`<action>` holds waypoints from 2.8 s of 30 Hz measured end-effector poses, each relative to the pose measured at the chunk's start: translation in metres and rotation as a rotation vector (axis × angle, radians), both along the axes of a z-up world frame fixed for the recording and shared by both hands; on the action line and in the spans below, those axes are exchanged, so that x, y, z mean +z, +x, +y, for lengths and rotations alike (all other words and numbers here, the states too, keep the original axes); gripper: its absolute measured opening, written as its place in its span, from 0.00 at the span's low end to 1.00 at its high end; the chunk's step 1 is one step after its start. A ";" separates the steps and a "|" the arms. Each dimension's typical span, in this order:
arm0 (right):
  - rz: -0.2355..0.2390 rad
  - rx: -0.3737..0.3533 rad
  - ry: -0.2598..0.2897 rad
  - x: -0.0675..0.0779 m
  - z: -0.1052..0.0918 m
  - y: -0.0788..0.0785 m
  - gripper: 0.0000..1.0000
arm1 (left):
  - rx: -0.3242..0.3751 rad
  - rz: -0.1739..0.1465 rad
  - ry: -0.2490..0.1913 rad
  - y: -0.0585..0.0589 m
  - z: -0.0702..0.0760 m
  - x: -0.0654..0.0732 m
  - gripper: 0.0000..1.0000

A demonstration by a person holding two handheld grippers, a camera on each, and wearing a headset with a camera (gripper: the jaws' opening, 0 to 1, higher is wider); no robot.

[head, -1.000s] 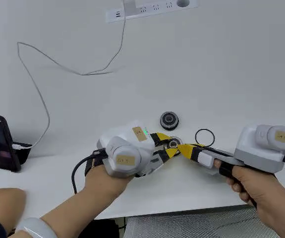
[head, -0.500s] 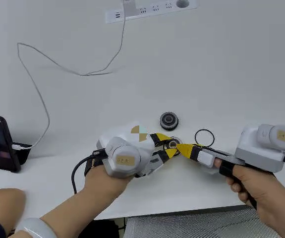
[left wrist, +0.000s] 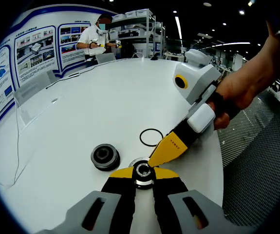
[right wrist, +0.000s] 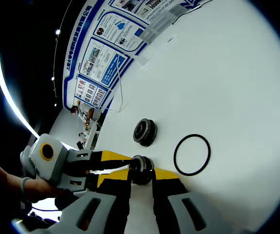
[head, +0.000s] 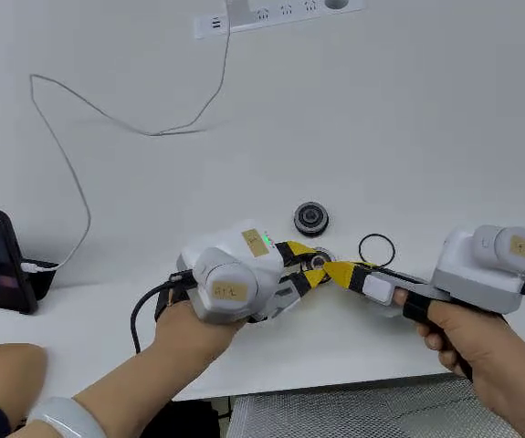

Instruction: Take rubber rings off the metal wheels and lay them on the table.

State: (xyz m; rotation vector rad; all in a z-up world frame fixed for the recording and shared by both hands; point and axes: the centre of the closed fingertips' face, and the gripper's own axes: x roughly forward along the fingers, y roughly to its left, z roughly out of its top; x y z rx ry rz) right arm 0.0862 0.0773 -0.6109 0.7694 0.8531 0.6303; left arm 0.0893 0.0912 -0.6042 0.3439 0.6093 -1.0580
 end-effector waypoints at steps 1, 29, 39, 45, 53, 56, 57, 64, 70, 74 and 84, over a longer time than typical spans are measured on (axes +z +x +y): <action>0.004 -0.006 0.004 0.001 0.000 0.000 0.18 | 0.001 0.001 -0.002 0.000 0.000 0.000 0.13; 0.011 -0.007 0.032 0.005 -0.002 -0.001 0.16 | 0.003 0.007 -0.008 0.001 0.001 0.000 0.13; -0.010 -0.004 0.011 0.004 -0.005 0.005 0.10 | 0.003 0.007 -0.009 0.001 0.001 0.000 0.13; -0.029 0.012 -0.031 0.002 -0.006 0.004 0.07 | 0.003 0.008 -0.007 0.000 0.001 0.000 0.13; -0.049 0.029 -0.054 0.002 -0.008 0.006 0.03 | 0.003 0.009 -0.007 0.000 0.001 0.000 0.13; -0.050 0.029 -0.057 0.002 -0.008 0.006 0.02 | 0.004 0.009 -0.008 0.000 0.001 0.000 0.13; -0.049 0.027 -0.057 0.002 -0.008 0.006 0.02 | 0.003 0.009 -0.008 0.000 0.001 0.000 0.13; -0.058 0.033 -0.063 0.004 -0.007 0.005 0.02 | 0.004 0.009 -0.008 0.000 0.001 -0.001 0.13; -0.056 0.034 -0.056 0.005 -0.004 0.005 0.01 | 0.004 0.010 -0.008 0.000 0.001 -0.001 0.13; -0.055 0.036 -0.051 0.007 -0.002 0.004 0.01 | 0.004 0.010 -0.008 0.000 0.001 -0.001 0.13; -0.053 0.044 -0.038 0.012 0.003 0.002 0.01 | 0.006 0.011 -0.008 0.001 0.001 -0.001 0.13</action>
